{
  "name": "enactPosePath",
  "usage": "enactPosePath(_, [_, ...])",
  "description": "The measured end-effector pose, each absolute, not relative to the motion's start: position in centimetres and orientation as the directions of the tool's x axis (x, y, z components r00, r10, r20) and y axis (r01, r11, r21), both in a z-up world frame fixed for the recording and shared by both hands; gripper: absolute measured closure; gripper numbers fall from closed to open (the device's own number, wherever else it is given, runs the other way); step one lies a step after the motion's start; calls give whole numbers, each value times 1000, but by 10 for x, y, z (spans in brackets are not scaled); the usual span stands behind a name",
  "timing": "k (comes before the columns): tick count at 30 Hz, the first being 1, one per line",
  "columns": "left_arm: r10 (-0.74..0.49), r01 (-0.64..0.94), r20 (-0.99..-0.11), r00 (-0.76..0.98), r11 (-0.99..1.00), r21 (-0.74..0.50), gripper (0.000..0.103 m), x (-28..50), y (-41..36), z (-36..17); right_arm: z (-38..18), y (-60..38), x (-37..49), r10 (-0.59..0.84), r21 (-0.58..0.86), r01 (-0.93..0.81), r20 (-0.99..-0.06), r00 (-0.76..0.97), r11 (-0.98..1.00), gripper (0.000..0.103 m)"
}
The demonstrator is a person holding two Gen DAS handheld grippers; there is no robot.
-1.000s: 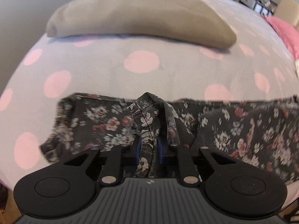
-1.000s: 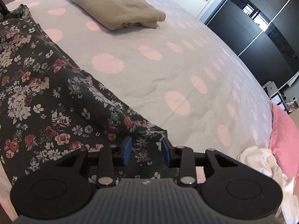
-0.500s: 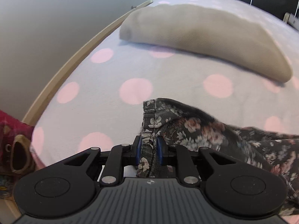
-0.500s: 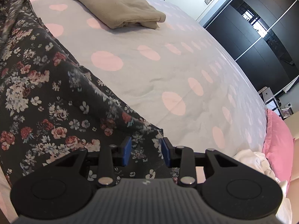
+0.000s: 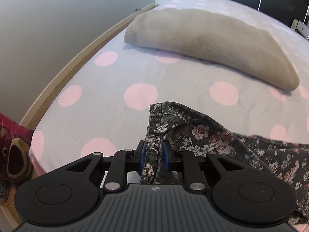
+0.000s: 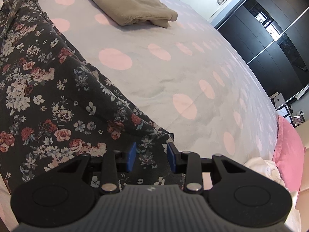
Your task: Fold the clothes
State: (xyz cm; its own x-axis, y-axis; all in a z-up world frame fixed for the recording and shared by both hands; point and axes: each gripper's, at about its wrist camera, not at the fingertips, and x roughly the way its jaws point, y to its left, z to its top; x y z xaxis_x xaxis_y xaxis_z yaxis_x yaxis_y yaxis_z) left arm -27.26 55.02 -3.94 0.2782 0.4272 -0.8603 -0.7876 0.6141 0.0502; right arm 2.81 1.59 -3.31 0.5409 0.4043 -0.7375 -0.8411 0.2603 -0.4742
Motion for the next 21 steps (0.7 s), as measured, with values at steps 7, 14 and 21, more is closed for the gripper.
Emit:
enactPosePath(7, [437, -820, -852, 290, 572, 14, 74, -271, 547, -19, -31, 17, 24, 415, -481, -841, -732, 541, 248, 65])
enactPosePath(14, [381, -867, -864, 330, 484, -118, 62, -252, 560, -10, -29, 18, 21, 430, -488, -841, -724, 539, 233, 65])
enactPosePath(21, [312, -921, -932, 183, 386, -52, 62, -213, 578, -42, -28, 15, 19, 441, -510, -834, -712, 547, 213, 65])
